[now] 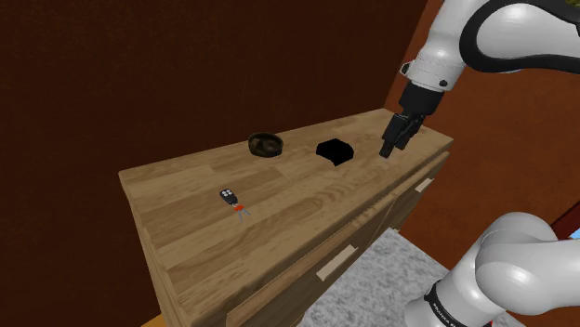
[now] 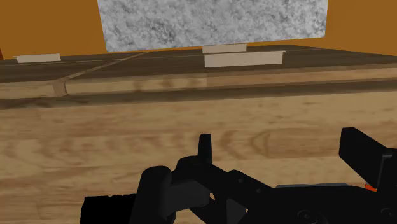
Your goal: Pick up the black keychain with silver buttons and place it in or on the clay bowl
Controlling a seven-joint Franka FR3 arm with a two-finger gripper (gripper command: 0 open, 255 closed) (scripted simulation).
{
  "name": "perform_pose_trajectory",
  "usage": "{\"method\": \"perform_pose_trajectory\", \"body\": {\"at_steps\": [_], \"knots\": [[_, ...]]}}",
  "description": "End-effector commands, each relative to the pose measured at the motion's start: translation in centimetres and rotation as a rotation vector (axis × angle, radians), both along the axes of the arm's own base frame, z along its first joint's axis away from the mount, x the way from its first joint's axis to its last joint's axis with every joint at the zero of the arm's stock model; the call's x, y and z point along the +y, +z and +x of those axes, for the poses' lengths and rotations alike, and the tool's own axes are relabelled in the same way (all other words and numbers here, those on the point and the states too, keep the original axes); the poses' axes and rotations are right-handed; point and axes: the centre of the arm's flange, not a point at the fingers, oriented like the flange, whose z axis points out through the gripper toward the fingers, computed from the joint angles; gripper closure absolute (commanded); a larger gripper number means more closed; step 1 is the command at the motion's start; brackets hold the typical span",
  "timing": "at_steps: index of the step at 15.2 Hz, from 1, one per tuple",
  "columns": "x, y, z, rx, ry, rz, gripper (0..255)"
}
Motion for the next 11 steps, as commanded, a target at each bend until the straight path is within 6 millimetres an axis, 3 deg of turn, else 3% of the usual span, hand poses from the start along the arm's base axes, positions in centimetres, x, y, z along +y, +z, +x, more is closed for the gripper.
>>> {"method": "perform_pose_trajectory", "body": {"at_steps": [1,11], "knots": [[0.0,0.0,0.0,0.0,0.0,0.0,0],[8.9,-5.9,7.8,-0.011,0.002,-0.01,0]]}}
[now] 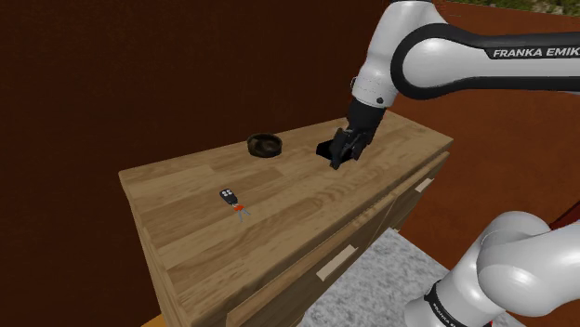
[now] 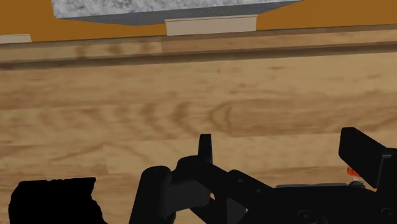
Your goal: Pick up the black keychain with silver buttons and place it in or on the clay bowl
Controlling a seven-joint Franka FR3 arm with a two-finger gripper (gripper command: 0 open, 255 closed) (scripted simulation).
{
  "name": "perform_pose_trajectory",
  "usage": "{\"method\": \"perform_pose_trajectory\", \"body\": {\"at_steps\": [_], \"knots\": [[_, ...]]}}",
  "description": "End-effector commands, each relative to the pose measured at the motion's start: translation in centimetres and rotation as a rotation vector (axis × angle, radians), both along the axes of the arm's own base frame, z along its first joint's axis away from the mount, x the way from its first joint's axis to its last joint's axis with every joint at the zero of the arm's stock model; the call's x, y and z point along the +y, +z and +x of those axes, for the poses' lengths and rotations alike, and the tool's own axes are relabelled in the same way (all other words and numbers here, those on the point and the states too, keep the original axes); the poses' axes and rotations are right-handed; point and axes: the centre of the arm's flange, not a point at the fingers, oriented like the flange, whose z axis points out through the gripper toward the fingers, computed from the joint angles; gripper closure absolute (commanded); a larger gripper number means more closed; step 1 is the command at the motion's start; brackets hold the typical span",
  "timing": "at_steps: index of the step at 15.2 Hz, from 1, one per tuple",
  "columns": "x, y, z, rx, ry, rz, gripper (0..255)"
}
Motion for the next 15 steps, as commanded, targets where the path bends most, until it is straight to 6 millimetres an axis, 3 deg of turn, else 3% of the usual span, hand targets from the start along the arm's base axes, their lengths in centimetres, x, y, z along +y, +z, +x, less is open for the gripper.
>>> {"method": "perform_pose_trajectory", "body": {"at_steps": [1,15], "knots": [[1.9,-1.4,1.6,-0.003,0.0,-0.001,0],[14.2,-9.6,12.6,-0.019,0.002,-0.016,0]]}}
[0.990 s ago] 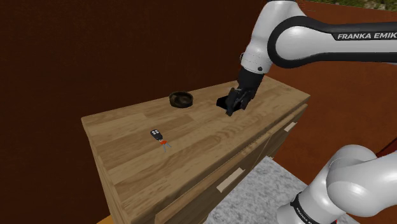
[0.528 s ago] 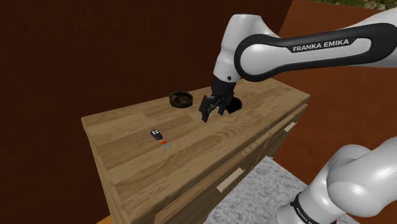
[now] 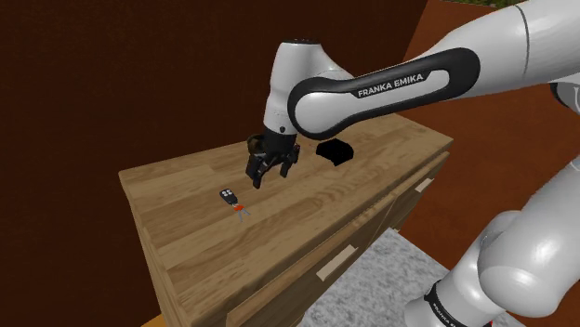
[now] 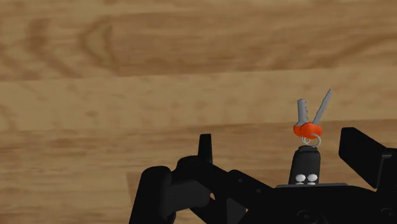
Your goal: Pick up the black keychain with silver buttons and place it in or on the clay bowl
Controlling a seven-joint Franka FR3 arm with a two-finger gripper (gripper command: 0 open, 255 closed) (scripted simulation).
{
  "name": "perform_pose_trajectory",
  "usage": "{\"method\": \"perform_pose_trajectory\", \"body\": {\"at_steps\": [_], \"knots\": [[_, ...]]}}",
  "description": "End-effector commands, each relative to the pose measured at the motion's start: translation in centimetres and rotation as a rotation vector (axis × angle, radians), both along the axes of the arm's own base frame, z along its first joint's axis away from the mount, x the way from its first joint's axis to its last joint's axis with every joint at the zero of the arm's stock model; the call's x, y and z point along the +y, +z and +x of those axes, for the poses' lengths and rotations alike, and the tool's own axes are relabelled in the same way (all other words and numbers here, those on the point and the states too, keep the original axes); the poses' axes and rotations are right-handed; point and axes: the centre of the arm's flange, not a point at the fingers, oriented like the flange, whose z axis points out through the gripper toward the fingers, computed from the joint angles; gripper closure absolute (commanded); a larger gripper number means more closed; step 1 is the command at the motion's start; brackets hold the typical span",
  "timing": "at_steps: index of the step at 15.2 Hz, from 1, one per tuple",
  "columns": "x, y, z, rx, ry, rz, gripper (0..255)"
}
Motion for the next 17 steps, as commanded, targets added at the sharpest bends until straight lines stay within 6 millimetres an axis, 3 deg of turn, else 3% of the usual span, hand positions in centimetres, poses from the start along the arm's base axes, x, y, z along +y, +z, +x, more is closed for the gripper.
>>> {"method": "perform_pose_trajectory", "body": {"at_steps": [1,7,14,17], "knots": [[1.7,-1.1,1.6,-0.003,-0.001,-0.001,0],[6.8,-4.5,6.3,-0.01,0.0,-0.008,0],[6.8,-8.2,6.4,-0.01,0.0,-0.008,0],[6.8,-8.5,6.5,-0.01,0.0,-0.008,0]]}}
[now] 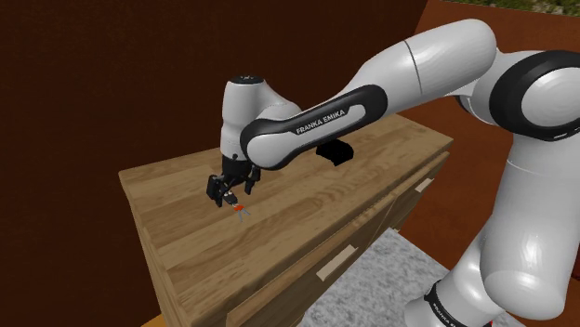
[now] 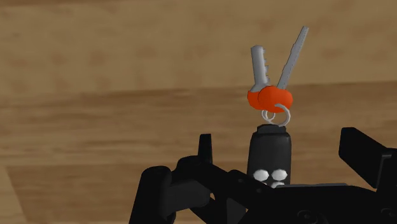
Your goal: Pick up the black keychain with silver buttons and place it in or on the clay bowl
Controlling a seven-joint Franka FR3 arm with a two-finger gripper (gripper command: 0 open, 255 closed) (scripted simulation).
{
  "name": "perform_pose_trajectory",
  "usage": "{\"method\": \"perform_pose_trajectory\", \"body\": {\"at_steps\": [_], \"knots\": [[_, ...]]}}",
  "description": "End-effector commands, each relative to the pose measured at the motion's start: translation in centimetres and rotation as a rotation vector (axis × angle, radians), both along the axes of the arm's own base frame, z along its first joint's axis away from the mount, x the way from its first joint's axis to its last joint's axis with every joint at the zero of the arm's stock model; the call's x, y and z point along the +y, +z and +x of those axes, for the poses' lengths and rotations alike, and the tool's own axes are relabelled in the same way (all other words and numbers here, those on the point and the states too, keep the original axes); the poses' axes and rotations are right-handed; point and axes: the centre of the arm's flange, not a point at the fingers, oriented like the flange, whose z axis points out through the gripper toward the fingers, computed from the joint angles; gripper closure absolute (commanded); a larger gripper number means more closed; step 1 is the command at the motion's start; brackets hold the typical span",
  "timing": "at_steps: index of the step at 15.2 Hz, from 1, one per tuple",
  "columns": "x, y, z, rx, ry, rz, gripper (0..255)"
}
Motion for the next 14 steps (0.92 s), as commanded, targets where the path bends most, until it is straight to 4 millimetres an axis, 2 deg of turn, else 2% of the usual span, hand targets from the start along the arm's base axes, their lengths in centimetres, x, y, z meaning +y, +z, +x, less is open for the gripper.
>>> {"method": "perform_pose_trajectory", "body": {"at_steps": [1,5,6,14], "knots": [[0.02,-0.11,0.0,0.0,0.0,0.0,0],[0.02,-0.1,0.0,0.0,0.0,0.0,0],[0.02,-0.1,0.0,0.0,0.0,0.0,255],[0.02,-0.1,0.0,0.0,0.0,0.0,255]]}}
